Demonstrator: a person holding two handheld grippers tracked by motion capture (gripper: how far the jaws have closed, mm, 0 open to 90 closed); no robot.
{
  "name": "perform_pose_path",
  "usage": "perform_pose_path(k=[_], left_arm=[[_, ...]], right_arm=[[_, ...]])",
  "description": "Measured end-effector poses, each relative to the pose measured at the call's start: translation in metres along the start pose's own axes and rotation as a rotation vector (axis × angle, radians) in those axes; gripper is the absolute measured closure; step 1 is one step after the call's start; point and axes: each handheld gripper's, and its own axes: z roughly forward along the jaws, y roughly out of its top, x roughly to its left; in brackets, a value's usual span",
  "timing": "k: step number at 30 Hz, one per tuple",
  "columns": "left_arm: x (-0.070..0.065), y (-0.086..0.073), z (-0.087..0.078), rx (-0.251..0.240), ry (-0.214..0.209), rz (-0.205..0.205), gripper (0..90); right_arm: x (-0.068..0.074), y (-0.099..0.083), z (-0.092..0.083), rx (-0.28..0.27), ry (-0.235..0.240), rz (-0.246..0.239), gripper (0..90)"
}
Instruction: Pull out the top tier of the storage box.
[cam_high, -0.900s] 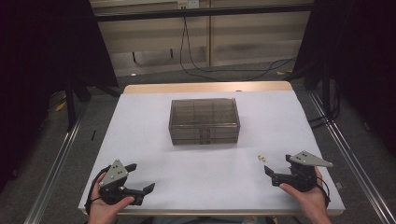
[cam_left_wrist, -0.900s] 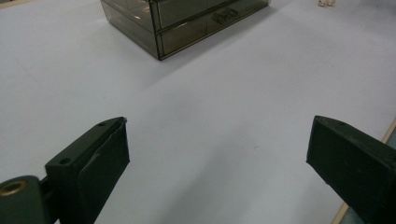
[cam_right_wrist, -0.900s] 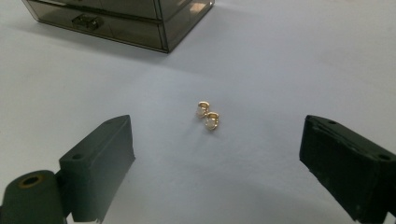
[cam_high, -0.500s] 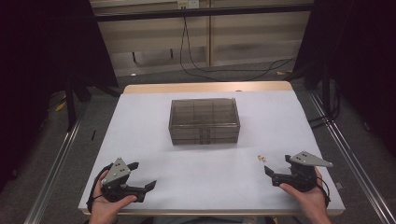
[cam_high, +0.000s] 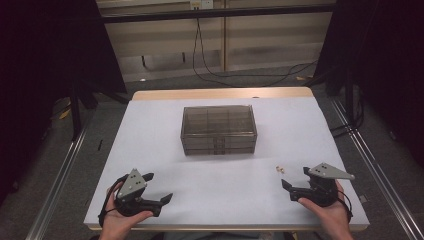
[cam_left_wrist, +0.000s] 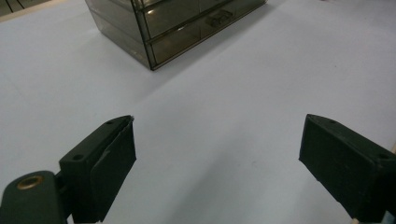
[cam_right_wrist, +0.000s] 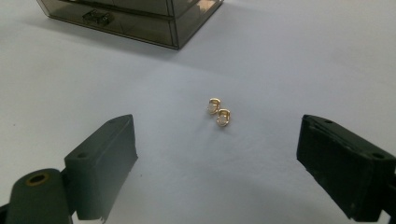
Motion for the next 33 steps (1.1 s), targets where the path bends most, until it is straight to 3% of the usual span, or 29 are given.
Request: perform_pose_path(k=[2, 6, 10, 14, 25, 26, 33], left_arm=[[-0.002, 0.004, 0.002, 0.004, 0.003, 0.025, 10.6], [-0.004, 0.009, 0.004, -0.001, 0.024, 0.039, 10.7], [-0.007, 0.015, 0.008, 0.01, 0.063, 0.078, 12.0], [-0.012, 0.018, 0.011, 0.023, 0.073, 0.113, 13.0], [-0.02, 0.031, 0.024, 0.023, 0.077, 0.184, 22.1], [-0.022, 0.034, 0.026, 0.038, 0.07, 0.215, 23.0], [-0.03, 0.042, 0.032, 0.042, 0.051, 0.275, 28.3]], right_arm=[[0.003, 0.0, 0.003, 0.025, 0.004, -0.014, 11.5], [0.006, 0.002, 0.002, 0.015, 0.02, -0.029, 11.6], [0.006, 0.001, 0.0, 0.018, 0.019, -0.022, 11.5], [0.011, 0.001, -0.001, 0.019, 0.021, -0.031, 11.6], [0.014, 0.002, 0.002, 0.031, 0.031, -0.038, 11.7], [0.015, 0.002, 0.002, 0.032, 0.032, -0.04, 11.7], [0.016, 0.002, 0.0, 0.031, 0.036, -0.047, 11.7]])
